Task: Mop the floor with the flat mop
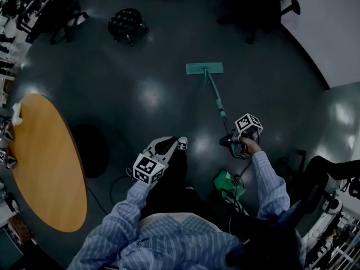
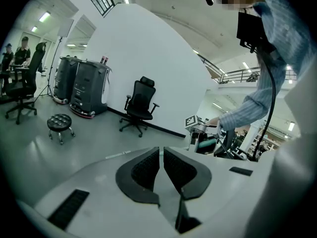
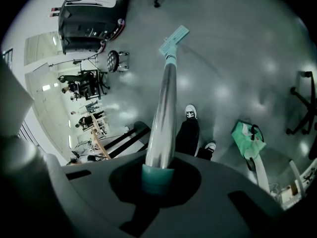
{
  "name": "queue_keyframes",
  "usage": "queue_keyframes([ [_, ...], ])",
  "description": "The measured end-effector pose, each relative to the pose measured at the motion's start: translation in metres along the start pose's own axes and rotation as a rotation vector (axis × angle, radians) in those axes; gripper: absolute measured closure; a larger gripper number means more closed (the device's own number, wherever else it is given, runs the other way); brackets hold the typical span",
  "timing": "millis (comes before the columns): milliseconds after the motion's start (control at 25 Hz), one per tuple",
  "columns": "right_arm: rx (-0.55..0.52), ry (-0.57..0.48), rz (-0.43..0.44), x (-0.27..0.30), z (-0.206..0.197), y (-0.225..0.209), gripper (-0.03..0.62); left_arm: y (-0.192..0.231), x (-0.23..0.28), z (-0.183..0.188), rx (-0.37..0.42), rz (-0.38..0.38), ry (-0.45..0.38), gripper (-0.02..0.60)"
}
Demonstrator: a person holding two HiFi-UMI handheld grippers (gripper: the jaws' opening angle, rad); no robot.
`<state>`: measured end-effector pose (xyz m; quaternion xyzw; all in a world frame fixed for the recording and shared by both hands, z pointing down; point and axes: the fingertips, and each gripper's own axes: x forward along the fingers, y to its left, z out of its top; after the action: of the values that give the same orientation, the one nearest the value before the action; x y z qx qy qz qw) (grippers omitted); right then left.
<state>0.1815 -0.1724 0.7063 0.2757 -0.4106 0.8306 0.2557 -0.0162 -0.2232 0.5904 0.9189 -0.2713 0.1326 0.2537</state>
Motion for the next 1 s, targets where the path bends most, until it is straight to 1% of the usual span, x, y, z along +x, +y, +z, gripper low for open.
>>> queue_keyframes([
  [200,-0.023,-0.004,-0.043,-0.013,0.083,0.032,0.586,0.037,0.021,0.013,-0.041,0.033,0.002,0.552],
  [360,-0.049,-0.013,-0.08,-0.02,0.146,0.064,0.586,0.061,0.035,0.027,-0.061,0.06,-0.015,0.554],
  [520,-0.061,-0.028,-0.099,-0.019,0.202,0.092,0.586,0.077,0.044,0.026,-0.07,0.075,-0.018,0.552],
  [800,-0.026,-0.077,-0.084,-0.019,0.278,0.147,0.586,0.104,0.035,0.021,-0.11,0.117,-0.003,0.552],
  [920,-0.018,-0.095,-0.1,-0.02,0.302,0.157,0.586,0.113,0.032,0.017,-0.113,0.135,0.005,0.552],
  [1000,-0.018,-0.104,-0.115,-0.021,0.311,0.16,0.586,0.118,0.03,0.012,-0.118,0.151,0.008,0.552],
])
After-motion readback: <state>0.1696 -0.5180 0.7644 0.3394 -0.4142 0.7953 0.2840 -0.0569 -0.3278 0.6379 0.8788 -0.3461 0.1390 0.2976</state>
